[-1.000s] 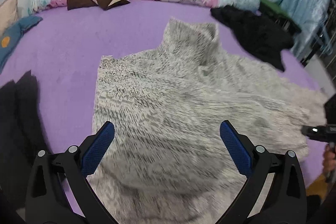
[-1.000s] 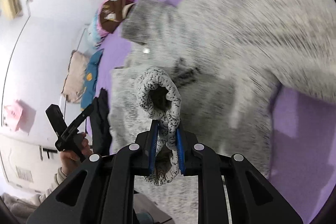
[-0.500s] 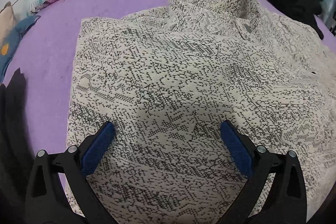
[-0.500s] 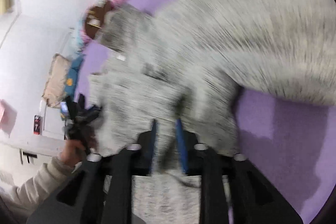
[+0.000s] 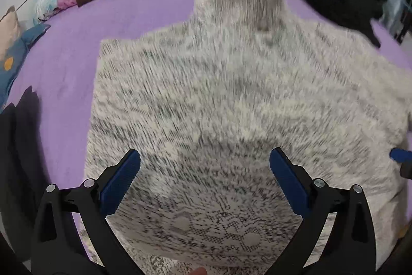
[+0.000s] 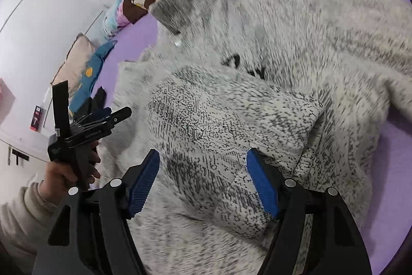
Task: Fold large clothes
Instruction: 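Lay the sleeve on the jacket body and open the right tool, then grasp the other sleeve cuff with the right tool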
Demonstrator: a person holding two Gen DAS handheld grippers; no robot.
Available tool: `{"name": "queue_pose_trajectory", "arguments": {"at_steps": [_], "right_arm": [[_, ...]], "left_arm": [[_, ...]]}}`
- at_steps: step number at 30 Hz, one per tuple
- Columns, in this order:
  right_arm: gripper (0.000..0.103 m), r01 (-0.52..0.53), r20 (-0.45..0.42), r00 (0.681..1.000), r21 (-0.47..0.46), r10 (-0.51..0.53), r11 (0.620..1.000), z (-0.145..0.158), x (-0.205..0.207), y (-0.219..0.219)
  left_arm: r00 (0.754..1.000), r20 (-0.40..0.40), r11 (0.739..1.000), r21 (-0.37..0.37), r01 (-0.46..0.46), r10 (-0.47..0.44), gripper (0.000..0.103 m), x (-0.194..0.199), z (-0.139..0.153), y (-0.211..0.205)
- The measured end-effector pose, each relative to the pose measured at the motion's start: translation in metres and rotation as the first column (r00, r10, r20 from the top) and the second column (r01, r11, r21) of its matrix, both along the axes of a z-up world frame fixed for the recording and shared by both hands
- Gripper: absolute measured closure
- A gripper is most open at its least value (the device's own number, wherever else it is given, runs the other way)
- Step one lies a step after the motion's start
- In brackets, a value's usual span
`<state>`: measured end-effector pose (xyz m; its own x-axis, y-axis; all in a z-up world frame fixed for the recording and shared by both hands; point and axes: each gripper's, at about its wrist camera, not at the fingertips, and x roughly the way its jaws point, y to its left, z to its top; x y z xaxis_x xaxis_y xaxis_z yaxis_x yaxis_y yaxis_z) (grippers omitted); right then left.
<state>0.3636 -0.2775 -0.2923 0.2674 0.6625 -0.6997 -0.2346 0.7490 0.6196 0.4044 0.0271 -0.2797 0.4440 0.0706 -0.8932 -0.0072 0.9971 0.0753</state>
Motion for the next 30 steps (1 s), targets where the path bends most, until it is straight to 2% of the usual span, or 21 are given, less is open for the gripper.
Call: {"name": "queue_pose_trajectory", "arguments": {"at_steps": [2, 4, 7, 10, 13, 15, 16, 18, 22, 23, 25, 27, 29, 30], "right_arm": [[0.026, -0.001, -0.003, 1.0, 0.03, 0.001, 1.0, -0.006, 0.001, -0.001], [0.024, 0.006, -0.015, 1.0, 0.082, -0.005, 0.997, -0.012, 0.002, -0.004], [0.024, 0.014, -0.029, 1.0, 0.126, -0.011, 0.992, -0.023, 0.002, -0.007], [0.006, -0.008, -0.02, 1.0, 0.239, 0.013, 0.971, -0.026, 0.001, -0.015], [0.006, -0.001, -0.026, 1.0, 0.202, 0.007, 0.979, -0.017, 0.0, -0.013], [0.006, 0.038, -0.064, 0.998, 0.176, -0.027, 0.984, -0.006, 0.0, -0.012], [0.006, 0.074, -0.109, 0.993, 0.184, -0.054, 0.98, -0.001, 0.0, -0.019], [0.006, 0.133, -0.127, 0.986, 0.224, -0.106, 0.966, 0.007, -0.004, -0.035], [0.006, 0.285, -0.039, 0.958, 0.254, -0.284, 0.924, 0.046, -0.016, -0.089], [0.006, 0.33, -0.007, 0.94, 0.271, -0.341, 0.904, 0.053, -0.022, -0.108], [0.006, 0.433, 0.066, 0.886, 0.228, -0.458, 0.872, 0.065, -0.031, -0.145], [0.006, 0.542, 0.135, 0.81, 0.203, -0.571, 0.816, 0.077, -0.043, -0.185], [0.006, 0.641, 0.147, 0.72, 0.233, -0.678, 0.731, 0.086, -0.057, -0.234], [0.006, 0.697, 0.145, 0.659, 0.251, -0.738, 0.671, 0.089, -0.066, -0.262]], "left_arm": [[0.999, -0.046, 1.0, -0.018, -0.015, 0.014, 0.006, 0.001, -0.018, 0.0], [1.0, -0.002, 0.998, -0.058, -0.025, 0.025, 0.005, -0.005, -0.025, 0.006], [0.999, 0.04, 0.997, -0.074, -0.01, 0.013, 0.005, -0.011, -0.029, 0.011], [0.999, 0.038, 0.998, -0.069, -0.005, 0.008, 0.005, -0.012, -0.028, 0.012], [1.0, -0.015, 0.999, -0.039, -0.011, 0.01, 0.006, -0.01, -0.015, 0.007], [1.0, -0.008, 0.999, -0.043, -0.007, 0.007, 0.006, -0.008, -0.002, -0.001], [1.0, 0.006, 0.999, -0.05, 0.006, -0.006, 0.006, -0.008, 0.006, -0.008], [0.999, 0.026, 0.998, -0.056, 0.035, -0.034, 0.006, -0.01, 0.021, -0.022], [0.995, 0.054, 0.993, -0.069, 0.093, -0.089, 0.006, -0.01, 0.048, -0.058], [0.994, 0.051, 0.992, -0.072, 0.104, -0.101, 0.006, -0.011, 0.05, -0.067], [0.991, 0.034, 0.988, -0.086, 0.132, -0.129, 0.006, -0.011, 0.057, -0.091], [0.987, 0.04, 0.983, -0.098, 0.157, -0.154, 0.006, -0.009, 0.059, -0.118], [0.982, 0.048, 0.978, -0.095, 0.185, -0.181, 0.006, -0.011, 0.065, -0.139], [0.98, 0.049, 0.976, -0.099, 0.196, -0.192, 0.006, -0.011, 0.063, -0.146]]}}
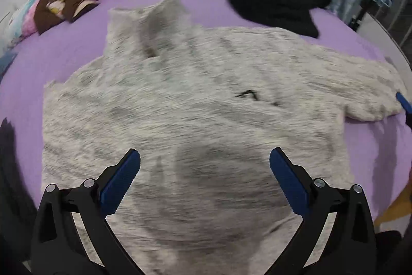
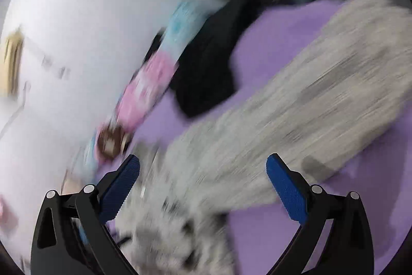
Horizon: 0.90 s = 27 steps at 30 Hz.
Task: Fold large clothes
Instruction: 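Grasp the other sleeve cuff with the right tool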
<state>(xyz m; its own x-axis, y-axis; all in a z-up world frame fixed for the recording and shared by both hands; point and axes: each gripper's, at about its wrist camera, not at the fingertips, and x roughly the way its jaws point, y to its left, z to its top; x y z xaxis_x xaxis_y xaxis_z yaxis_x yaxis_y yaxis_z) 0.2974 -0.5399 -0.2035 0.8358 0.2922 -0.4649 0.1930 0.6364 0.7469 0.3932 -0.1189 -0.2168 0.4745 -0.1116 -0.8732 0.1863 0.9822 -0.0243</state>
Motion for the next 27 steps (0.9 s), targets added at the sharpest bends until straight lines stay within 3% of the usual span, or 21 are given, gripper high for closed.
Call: {"name": "queue_pose_trajectory", "arguments": {"at_steps": [3, 6, 10, 14, 17, 21, 27], "right_arm": [[0.006, 0.163, 0.004, 0.986, 0.036, -0.164, 0.986, 0.0, -0.021, -0.057], [0.006, 0.312, -0.011, 0.949, 0.127, -0.314, 0.941, -0.011, -0.049, -0.113], [0.006, 0.414, -0.035, 0.908, 0.221, -0.418, 0.883, -0.025, -0.078, -0.157], [0.006, 0.452, -0.057, 0.887, 0.302, -0.457, 0.839, -0.04, -0.09, -0.189], [0.006, 0.475, -0.058, 0.874, 0.308, -0.482, 0.824, -0.049, -0.088, -0.2], [0.006, 0.463, -0.061, 0.879, 0.337, -0.472, 0.819, -0.06, -0.082, -0.207], [0.006, 0.443, -0.052, 0.892, 0.311, -0.45, 0.841, -0.058, -0.062, -0.2]], "left_arm": [[1.0, -0.006, 0.999, -0.02, 0.029, -0.03, 0.006, 0.004, -0.001, -0.026], [0.998, -0.01, 0.998, -0.036, 0.059, -0.059, 0.006, 0.006, -0.002, -0.048], [0.996, -0.01, 0.995, -0.039, 0.087, -0.088, 0.006, 0.008, -0.004, -0.072], [0.995, -0.025, 0.994, -0.052, 0.096, -0.097, 0.006, 0.008, -0.009, -0.086], [0.993, -0.029, 0.992, -0.05, 0.112, -0.113, 0.006, 0.008, -0.014, -0.095], [0.991, -0.034, 0.991, -0.047, 0.125, -0.127, 0.006, 0.008, -0.017, -0.1], [0.991, -0.044, 0.99, -0.068, 0.12, -0.123, 0.006, 0.011, -0.02, -0.104]]}}
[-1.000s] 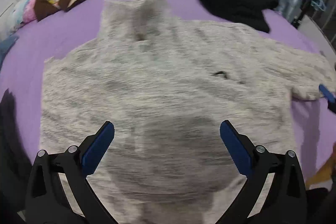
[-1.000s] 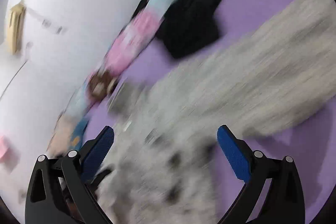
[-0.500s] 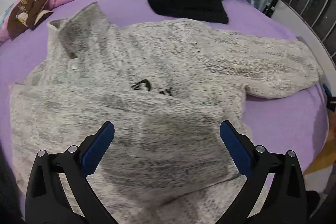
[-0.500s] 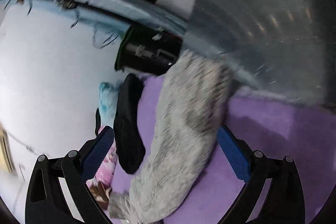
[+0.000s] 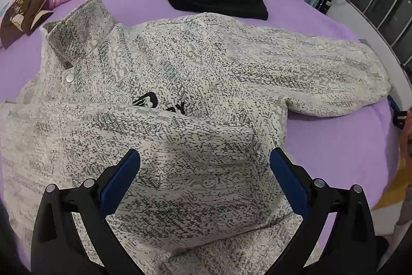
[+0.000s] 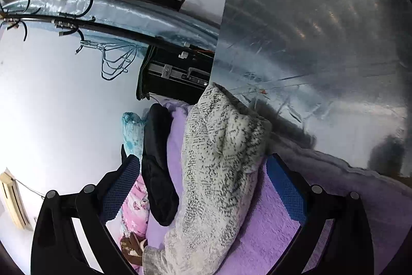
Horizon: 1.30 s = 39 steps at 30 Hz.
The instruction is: Fold large clothes
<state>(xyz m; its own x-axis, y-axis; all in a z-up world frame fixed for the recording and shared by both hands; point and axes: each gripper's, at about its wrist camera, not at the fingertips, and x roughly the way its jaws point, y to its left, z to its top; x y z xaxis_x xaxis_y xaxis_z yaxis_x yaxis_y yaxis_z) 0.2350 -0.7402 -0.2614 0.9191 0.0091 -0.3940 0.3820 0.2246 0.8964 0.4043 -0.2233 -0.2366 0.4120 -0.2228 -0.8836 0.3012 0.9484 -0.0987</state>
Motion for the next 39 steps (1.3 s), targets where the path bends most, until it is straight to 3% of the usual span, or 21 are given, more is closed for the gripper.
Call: {"name": "queue_pose_trajectory", "arguments": {"at_steps": [9, 15, 18, 19, 20, 23, 25, 26, 28, 31, 35, 39], "right_arm": [[0.006, 0.017, 0.0, 1.0, -0.029, -0.017, 0.999, -0.004, 0.01, 0.0], [0.009, -0.001, -0.007, 1.0, -0.082, 0.001, 0.997, -0.003, 0.019, -0.002], [0.037, -0.021, -0.019, 1.0, -0.105, 0.019, 0.994, -0.005, 0.02, -0.003], [0.057, -0.027, -0.022, 0.999, -0.102, 0.025, 0.994, -0.006, 0.02, -0.004], [0.067, -0.033, -0.026, 0.999, -0.093, 0.031, 0.995, -0.008, 0.02, -0.005], [0.069, -0.034, -0.023, 0.999, -0.045, 0.033, 0.998, -0.015, 0.016, -0.008], [0.066, -0.033, -0.038, 0.999, -0.02, 0.033, 0.999, -0.013, 0.014, -0.008], [0.048, -0.031, -0.038, 0.999, 0.015, 0.032, 0.999, -0.015, 0.013, -0.008], [0.031, -0.031, 0.008, 0.999, 0.069, 0.031, 0.997, -0.015, 0.01, -0.007], [0.028, -0.025, -0.039, 0.999, 0.014, 0.026, 1.0, -0.008, 0.012, -0.003], [0.022, -0.013, -0.021, 1.0, -0.004, 0.013, 1.0, -0.009, 0.019, -0.002], [0.023, -0.04, -0.019, 0.999, -0.058, 0.039, 0.997, -0.008, 0.032, -0.004]], "left_arm": [[1.0, -0.002, 1.0, -0.02, 0.017, -0.017, 0.006, 0.003, 0.005, -0.011], [1.0, -0.025, 0.997, -0.072, 0.014, -0.016, 0.006, 0.005, 0.006, -0.018], [0.999, -0.036, 0.996, -0.09, 0.015, -0.019, 0.006, 0.006, 0.008, -0.025], [0.999, -0.038, 0.995, -0.099, 0.019, -0.023, 0.006, 0.007, 0.01, -0.028], [0.999, -0.039, 0.994, -0.107, 0.024, -0.029, 0.006, 0.008, 0.013, -0.031], [0.998, -0.032, 0.992, -0.117, 0.05, -0.054, 0.006, 0.01, 0.024, -0.043], [0.998, -0.02, 0.991, -0.121, 0.061, -0.064, 0.006, 0.011, 0.033, -0.05], [0.998, -0.014, 0.99, -0.123, 0.064, -0.066, 0.006, 0.012, 0.036, -0.052], [0.998, -0.008, 0.99, -0.124, 0.068, -0.07, 0.006, 0.012, 0.041, -0.056], [0.997, -0.018, 0.989, -0.129, 0.078, -0.081, 0.006, 0.011, 0.042, -0.06], [0.995, -0.042, 0.986, -0.145, 0.079, -0.086, 0.006, 0.014, 0.037, -0.063], [0.991, -0.093, 0.982, -0.17, 0.081, -0.098, 0.006, 0.024, 0.013, -0.07]]}}
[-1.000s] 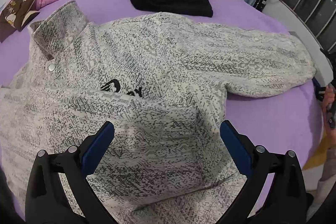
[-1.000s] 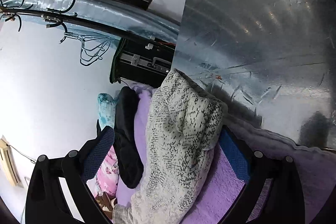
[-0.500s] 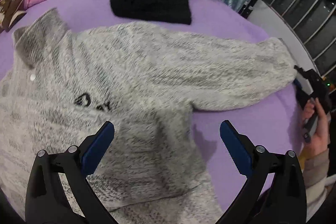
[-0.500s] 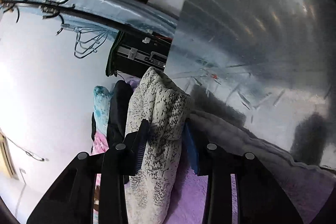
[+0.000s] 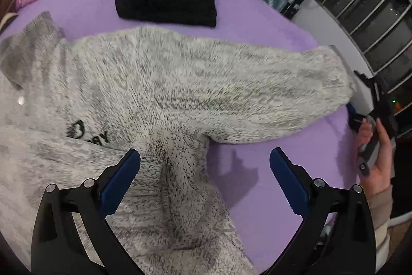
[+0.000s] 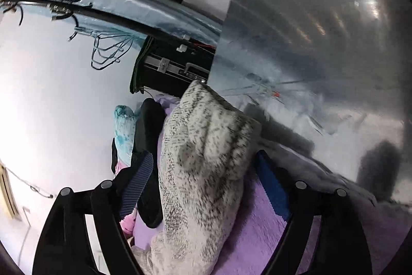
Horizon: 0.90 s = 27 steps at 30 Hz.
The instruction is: Fold large clothes
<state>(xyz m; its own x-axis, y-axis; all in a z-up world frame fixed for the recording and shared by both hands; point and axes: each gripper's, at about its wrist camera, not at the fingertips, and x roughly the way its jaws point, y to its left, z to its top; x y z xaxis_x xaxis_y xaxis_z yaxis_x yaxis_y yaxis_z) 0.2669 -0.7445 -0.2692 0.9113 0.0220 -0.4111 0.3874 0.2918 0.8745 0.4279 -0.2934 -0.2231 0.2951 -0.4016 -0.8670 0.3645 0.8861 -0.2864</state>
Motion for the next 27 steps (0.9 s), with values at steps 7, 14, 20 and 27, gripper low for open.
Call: {"name": "queue_pose_trajectory", "arguments": {"at_steps": [7, 14, 20, 27], "right_arm": [[0.056, -0.021, -0.015, 1.0, 0.007, 0.021, 1.0, -0.004, 0.0, -0.006], [0.072, -0.041, 0.078, 0.996, -0.018, 0.042, 0.999, 0.016, -0.004, 0.0], [0.076, -0.121, 0.16, 0.976, -0.144, 0.144, 0.982, 0.062, 0.006, 0.026], [0.076, -0.213, 0.211, 0.936, -0.297, 0.282, 0.931, 0.117, 0.01, 0.073]], "left_arm": [[1.0, -0.026, 0.999, 0.031, -0.012, 0.012, 0.006, 0.013, -0.043, -0.006], [0.999, -0.045, 0.998, 0.057, 0.03, -0.027, 0.006, 0.03, -0.077, -0.025], [0.997, -0.077, 1.0, 0.005, 0.028, -0.027, 0.006, 0.033, -0.072, -0.016], [0.998, -0.06, 0.981, -0.192, 0.017, -0.029, 0.006, 0.032, 0.004, 0.004]]}}
